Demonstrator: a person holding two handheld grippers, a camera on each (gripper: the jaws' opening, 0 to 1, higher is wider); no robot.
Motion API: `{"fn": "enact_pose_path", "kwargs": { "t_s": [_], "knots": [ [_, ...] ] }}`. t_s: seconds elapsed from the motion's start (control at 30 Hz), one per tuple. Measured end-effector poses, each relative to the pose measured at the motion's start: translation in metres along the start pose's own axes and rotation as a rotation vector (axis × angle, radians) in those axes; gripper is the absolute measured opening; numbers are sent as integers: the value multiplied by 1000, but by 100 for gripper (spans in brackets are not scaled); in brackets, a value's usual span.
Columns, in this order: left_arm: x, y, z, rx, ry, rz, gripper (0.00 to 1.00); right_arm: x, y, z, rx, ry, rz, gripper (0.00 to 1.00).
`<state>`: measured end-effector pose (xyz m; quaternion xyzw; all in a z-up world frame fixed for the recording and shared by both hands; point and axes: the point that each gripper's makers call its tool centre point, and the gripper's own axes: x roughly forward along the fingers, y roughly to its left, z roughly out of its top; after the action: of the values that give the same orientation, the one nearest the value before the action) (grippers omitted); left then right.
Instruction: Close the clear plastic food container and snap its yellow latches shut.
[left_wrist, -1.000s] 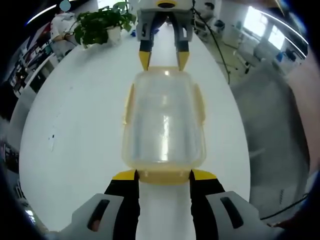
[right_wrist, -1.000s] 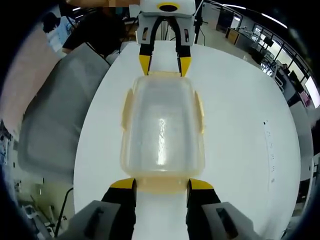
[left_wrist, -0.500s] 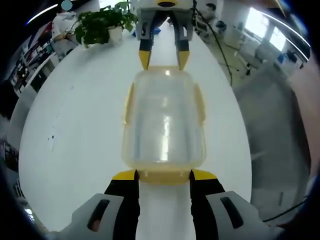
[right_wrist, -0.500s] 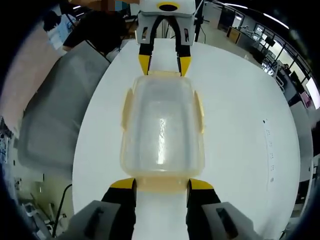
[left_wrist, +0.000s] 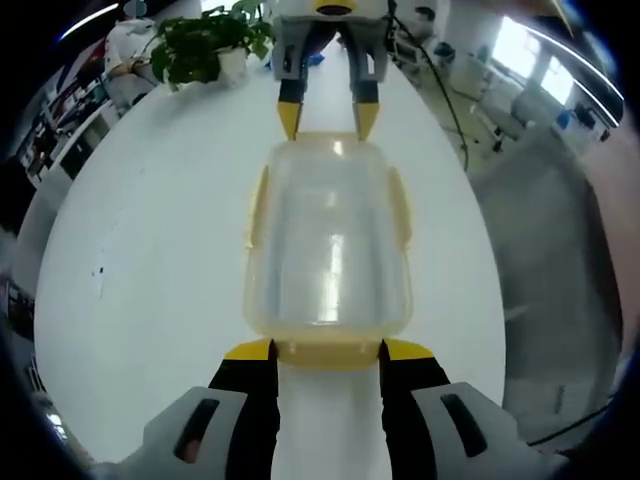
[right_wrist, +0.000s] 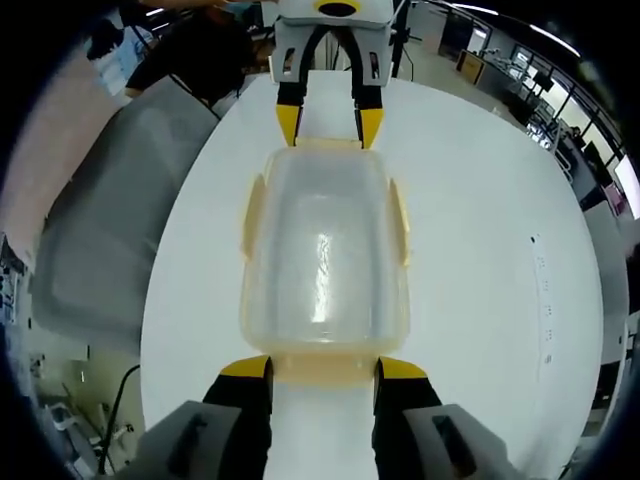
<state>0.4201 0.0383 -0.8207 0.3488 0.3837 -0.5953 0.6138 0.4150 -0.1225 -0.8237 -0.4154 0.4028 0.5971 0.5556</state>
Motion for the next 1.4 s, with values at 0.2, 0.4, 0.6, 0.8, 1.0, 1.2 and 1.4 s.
{"fn": "enact_pose_path", "kwargs": {
  "t_s": [0.2,0.4,0.6,0.8,1.0,1.2,1.4],
  "knots": [
    [1,0,1,-4,-5,1,37,3,0,-2,-1,8,5,37],
    [3,-2,-2,-8,-5,0,37,5,2,-2,-2,2,2,37],
    [3,-2,-2,-8,-7,2,37,5,2,-2,3,-3,3,37],
    [5,-2,-2,-9,-6,10,37,6,2,-3,6,-5,-2,37],
    [5,-2,-4,-11,-14,12,38,7,2,-4,-6,1,-9,38],
    [2,3,-15,-48,12,45,38,6,1,-6,21,0,-27,38],
    [-4,1,-17,-134,-37,45,40,0,-2,-12,75,-6,-55,40]
  ]
}}
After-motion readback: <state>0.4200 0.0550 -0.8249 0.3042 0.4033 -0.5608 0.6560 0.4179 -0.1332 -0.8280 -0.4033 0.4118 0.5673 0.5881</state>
